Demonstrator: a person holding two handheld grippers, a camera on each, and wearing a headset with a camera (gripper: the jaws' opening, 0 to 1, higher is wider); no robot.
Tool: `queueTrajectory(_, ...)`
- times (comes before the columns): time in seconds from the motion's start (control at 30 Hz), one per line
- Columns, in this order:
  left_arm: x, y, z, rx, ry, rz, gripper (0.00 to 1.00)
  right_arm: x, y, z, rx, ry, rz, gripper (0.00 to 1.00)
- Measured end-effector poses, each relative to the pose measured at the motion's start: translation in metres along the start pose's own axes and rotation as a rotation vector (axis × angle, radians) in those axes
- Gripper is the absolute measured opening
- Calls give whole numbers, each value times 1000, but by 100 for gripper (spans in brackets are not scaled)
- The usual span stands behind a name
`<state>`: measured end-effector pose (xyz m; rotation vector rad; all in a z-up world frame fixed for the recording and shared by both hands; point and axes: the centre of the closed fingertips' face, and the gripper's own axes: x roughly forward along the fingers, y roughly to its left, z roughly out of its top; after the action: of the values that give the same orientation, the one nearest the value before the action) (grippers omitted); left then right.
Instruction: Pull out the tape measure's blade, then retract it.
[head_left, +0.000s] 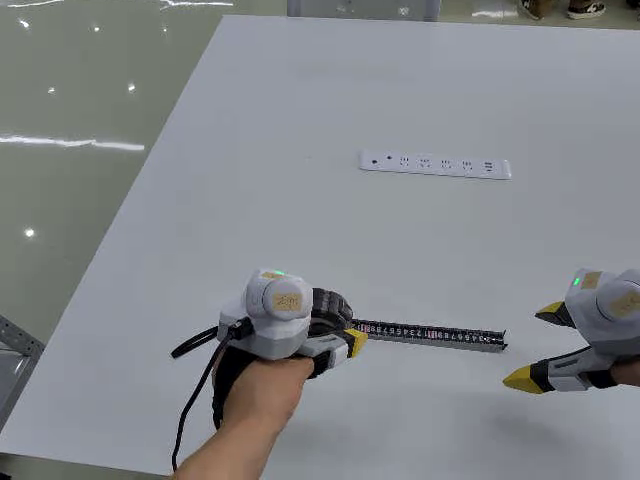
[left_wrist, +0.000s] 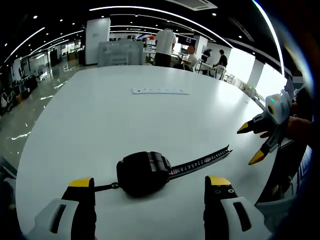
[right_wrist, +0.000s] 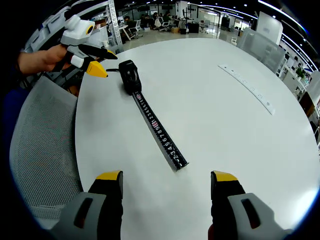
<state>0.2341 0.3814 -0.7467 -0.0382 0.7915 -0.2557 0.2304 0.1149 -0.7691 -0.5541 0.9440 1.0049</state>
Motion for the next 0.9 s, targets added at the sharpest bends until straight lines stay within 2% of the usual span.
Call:
queueTrajectory(0.4, 19, 3, 2, -35, 7, 16, 82, 19, -11, -3, -94, 53, 36, 58)
queueTrajectory(0.63, 31, 2, -1, -55, 25, 11, 81, 27, -19, -1, -151, 73, 54, 53)
queueTrajectory(0.73, 36, 3, -3, -59, 31, 17, 80, 31, -20, -1, -198, 80, 74, 47)
queueTrajectory(0.9, 41, 6, -1, -74, 23, 25, 78, 37, -22, -3, -232, 98, 95, 42)
